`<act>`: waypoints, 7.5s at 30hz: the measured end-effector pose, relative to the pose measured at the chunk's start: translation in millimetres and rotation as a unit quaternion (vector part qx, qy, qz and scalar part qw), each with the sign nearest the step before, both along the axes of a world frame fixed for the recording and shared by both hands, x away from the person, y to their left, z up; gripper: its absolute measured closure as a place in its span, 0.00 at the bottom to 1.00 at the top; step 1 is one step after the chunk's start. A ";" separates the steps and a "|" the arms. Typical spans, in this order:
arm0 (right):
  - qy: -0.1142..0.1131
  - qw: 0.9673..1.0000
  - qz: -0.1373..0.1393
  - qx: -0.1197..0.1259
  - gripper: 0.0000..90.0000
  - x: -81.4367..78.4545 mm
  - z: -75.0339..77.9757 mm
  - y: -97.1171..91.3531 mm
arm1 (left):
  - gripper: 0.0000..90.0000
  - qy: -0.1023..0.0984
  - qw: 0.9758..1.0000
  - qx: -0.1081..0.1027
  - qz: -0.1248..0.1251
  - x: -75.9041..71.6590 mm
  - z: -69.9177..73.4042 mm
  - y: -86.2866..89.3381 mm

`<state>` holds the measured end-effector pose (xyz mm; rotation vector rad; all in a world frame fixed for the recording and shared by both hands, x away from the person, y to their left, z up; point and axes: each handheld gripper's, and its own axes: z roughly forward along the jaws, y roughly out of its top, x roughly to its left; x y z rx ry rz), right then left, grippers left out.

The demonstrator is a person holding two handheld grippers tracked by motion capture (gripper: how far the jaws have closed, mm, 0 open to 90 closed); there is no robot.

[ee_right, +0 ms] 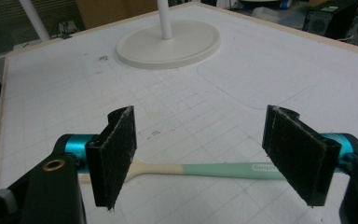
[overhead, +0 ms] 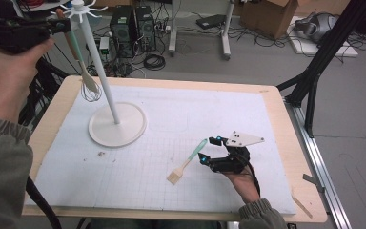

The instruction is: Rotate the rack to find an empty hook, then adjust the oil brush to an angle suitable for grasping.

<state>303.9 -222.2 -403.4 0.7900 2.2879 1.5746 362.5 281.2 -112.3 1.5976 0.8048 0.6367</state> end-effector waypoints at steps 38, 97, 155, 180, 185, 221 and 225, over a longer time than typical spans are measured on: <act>0.004 1.000 -0.010 -0.004 0.28 1.1 -0.7 -2.2 | 0.84 -0.002 0.998 0.017 -0.061 -34.3 -48.1 17.1; 0.010 1.000 -0.002 -0.024 0.36 -7.9 -7.3 -8.3 | 0.44 0.030 0.993 0.022 -0.112 -72.4 -179.0 -11.3; 0.055 0.960 0.206 -0.180 0.99 11.9 -31.1 65.1 | 0.07 0.059 0.989 0.062 -0.119 -109.0 -269.1 -44.1; 0.036 0.961 0.200 -0.189 1.00 21.4 -35.9 100.2 | 0.07 0.054 0.990 0.056 -0.121 -107.6 -268.6 -44.8; 0.036 0.961 0.196 -0.191 1.00 26.2 -35.6 111.2 | 0.07 0.053 0.990 0.055 -0.120 -107.7 -268.6 -44.0; 0.061 0.978 0.077 -0.185 0.99 75.4 -32.7 53.1 | 0.07 0.052 0.988 0.056 -0.131 -109.5 -269.8 -43.8; 0.071 0.976 0.082 -0.188 1.00 76.8 -33.8 52.1 | 0.07 0.053 0.988 0.055 -0.131 -109.6 -269.9 -43.3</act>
